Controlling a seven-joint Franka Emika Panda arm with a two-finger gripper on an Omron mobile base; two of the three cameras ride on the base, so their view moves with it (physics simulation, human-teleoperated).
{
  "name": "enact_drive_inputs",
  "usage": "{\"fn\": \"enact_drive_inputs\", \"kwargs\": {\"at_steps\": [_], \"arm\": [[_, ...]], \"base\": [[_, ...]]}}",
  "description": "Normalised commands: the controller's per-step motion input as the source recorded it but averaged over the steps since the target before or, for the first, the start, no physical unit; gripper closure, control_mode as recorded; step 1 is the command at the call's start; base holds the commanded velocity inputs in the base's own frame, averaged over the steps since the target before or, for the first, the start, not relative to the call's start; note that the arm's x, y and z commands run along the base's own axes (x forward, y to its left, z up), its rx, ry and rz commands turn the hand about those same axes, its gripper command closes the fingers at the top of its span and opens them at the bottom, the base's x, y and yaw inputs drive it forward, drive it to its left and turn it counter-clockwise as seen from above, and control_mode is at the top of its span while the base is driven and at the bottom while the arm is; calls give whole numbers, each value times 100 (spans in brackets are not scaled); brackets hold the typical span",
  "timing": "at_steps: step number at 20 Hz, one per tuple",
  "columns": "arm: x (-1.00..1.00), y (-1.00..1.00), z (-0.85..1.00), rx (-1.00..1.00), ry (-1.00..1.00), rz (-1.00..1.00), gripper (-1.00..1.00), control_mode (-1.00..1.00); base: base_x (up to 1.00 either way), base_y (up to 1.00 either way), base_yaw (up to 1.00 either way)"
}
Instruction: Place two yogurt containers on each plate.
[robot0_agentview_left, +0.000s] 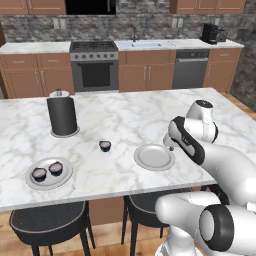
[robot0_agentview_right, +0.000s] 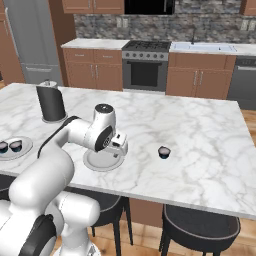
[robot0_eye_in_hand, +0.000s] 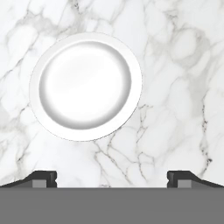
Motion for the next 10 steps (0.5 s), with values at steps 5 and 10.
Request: {"fn": "enact_drive_inputs", "kwargs": {"at_steps": [5, 10], "arm": [[0, 9, -8, -4, 1, 0, -100, -100], [26, 82, -16, -2, -6, 0, -100, -100]], "base": [[0, 0, 0], [0, 0, 0]]}}
